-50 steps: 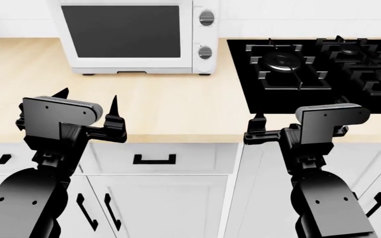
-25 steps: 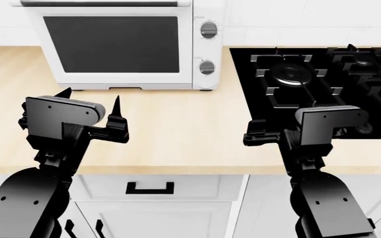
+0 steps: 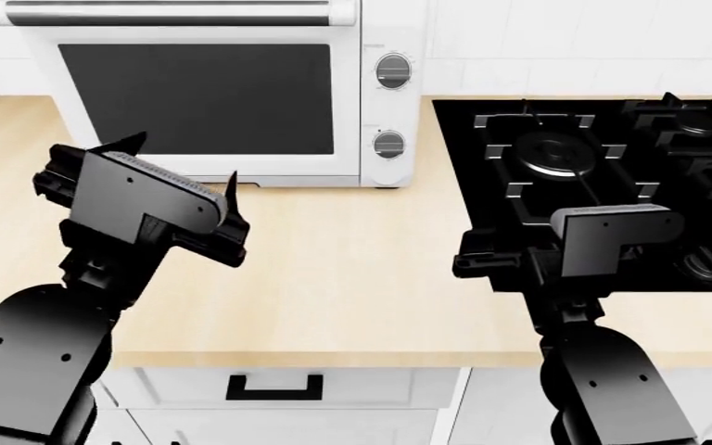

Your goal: Open the toaster oven door.

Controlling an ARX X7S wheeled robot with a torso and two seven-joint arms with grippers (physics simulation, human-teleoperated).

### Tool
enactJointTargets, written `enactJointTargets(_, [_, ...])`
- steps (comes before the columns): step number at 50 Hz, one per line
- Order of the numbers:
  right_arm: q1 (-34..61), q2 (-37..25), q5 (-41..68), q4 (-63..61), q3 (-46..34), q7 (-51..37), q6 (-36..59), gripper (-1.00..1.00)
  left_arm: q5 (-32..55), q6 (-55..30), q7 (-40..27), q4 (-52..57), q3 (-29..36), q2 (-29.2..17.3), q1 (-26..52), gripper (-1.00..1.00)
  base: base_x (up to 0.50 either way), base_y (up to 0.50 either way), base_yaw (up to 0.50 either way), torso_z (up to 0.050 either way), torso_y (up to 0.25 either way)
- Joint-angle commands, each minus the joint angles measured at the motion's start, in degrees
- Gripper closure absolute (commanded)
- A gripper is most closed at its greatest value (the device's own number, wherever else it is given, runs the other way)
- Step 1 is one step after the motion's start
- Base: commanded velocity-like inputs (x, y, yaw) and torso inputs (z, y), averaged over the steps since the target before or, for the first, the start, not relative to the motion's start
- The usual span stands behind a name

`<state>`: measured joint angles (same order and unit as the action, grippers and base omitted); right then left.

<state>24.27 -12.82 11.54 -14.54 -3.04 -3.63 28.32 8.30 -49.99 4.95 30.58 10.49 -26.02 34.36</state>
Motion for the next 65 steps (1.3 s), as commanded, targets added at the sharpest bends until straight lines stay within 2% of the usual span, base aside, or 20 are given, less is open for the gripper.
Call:
enactJointTargets(1, [-0.56, 0.21, 1.01, 0.56, -0.06, 0.36, -1.1, -1.0, -8.54, -8.32, 10.71, 3.39, 17.89, -15.51, 18.42, -1.0, 0.0, 0.0, 0.0, 0.0, 0.0])
enactJointTargets(8, [-0.88, 0.33, 1.66, 0.59, -0.35, 0.7, -1.54, -1.0, -19.89, -5.95, 23.38, 0.09, 36.94, -24.73, 36.55, -1.0, 0.0, 0.0, 0.0, 0.0, 0.0])
enactJointTargets(12, [-0.91, 0.24, 2.07, 0.41, -0.29, 0.76, -1.4, -1.0, -24.55, -1.04, 28.58, -4.83, 43.17, -25.96, 43.51, -1.0, 0.0, 0.0, 0.0, 0.0, 0.0])
enactJointTargets(18, [-0.87, 0.17, 2.54, 0.77, -0.25, 0.91, -1.68, -1.0, -28.69, 7.44, 32.73, -12.13, 48.74, -25.65, 49.89, -1.0, 0.0, 0.0, 0.0, 0.0, 0.0])
enactJointTargets(33, [-0.8, -0.11, 3.35, -0.03, -0.19, 0.46, -1.2, -1.0, -31.44, 21.67, 32.45, -34.97, 54.72, -16.53, 57.11, -1.0, 0.0, 0.0, 0.0, 0.0, 0.0])
enactJointTargets(57, [-0.79, -0.92, 3.85, 0.93, 0.18, -0.21, -1.78, -1.0, -31.4, 34.19, 24.38, -62.14, 58.39, -3.18, 58.95, -1.0, 0.0, 0.0, 0.0, 0.0, 0.0])
enactJointTargets(65, [-0.96, -1.25, 4.07, 1.17, 0.43, -0.36, -2.09, -1.0, -31.63, 36.7, 22.87, -67.95, 59.16, -0.08, 59.84, -1.0, 0.0, 0.0, 0.0, 0.0, 0.0])
